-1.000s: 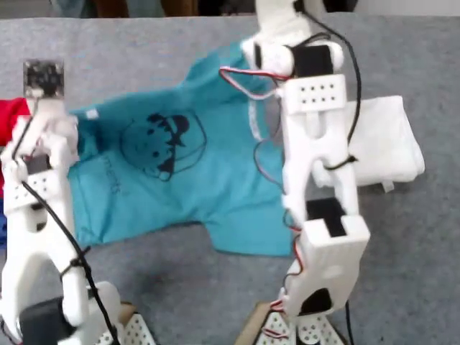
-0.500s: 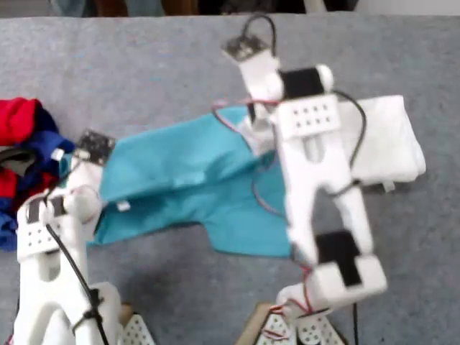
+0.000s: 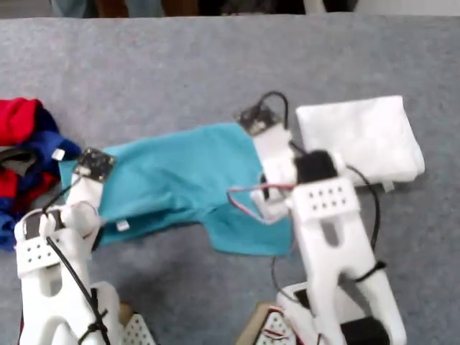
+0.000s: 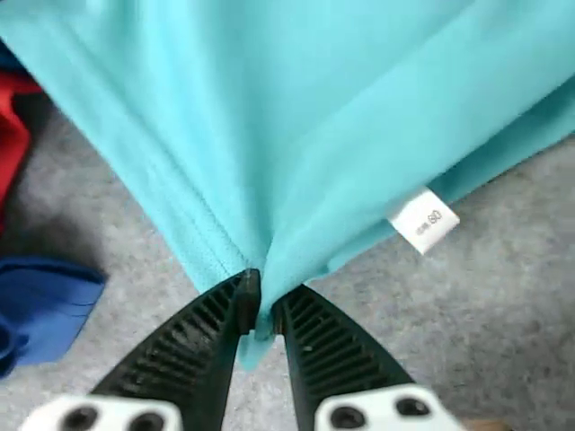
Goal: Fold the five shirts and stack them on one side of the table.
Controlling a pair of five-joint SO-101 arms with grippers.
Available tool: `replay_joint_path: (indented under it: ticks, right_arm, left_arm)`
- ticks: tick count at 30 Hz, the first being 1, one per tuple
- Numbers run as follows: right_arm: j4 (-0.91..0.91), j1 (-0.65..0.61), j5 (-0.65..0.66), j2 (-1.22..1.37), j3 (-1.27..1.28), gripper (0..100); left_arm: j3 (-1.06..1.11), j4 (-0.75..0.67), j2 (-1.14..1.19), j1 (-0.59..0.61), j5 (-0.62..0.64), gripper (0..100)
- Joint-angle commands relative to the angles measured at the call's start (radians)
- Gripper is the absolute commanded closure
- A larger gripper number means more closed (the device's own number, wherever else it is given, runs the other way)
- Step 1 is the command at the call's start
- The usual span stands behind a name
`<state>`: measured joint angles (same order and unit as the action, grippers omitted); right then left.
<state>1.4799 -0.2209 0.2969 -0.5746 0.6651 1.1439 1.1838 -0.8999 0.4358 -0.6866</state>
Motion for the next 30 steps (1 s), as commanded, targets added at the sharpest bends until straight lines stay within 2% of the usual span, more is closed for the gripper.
replay_joint_path:
  ticks: [1,6,9,12,20,24,27,30]
  right_arm:
    - [-0.020,-0.005,-0.008,-0.085,0.065,98.5]
    - [-0.023,0.044,-0.005,-0.154,0.108,98.5]
    - [-0.026,0.137,0.077,-0.170,0.108,98.5]
    - [-0.021,0.175,0.120,-0.170,0.114,98.5]
    - [-0.031,0.167,0.133,-0.176,0.176,98.5]
    - [-0.029,0.167,0.242,-0.176,0.231,97.6]
    - [-0.002,0.169,0.252,-0.176,0.232,87.1]
    - [0.021,0.167,0.259,-0.176,0.202,75.4]
  left_arm:
    - [-0.021,0.002,-0.014,0.062,-0.018,97]
    - [0.007,0.008,-0.014,0.090,-0.110,97]
    - [0.036,0.008,-0.012,0.097,-0.167,97]
    - [0.056,0.008,-0.014,0.097,-0.181,97]
    - [0.088,-0.002,-0.014,0.096,-0.213,97]
    - [0.071,-0.002,-0.017,0.102,-0.201,93]
    - [0.031,-0.003,-0.017,0.120,-0.100,84]
    - [-0.038,0.002,-0.017,0.143,-0.044,83]
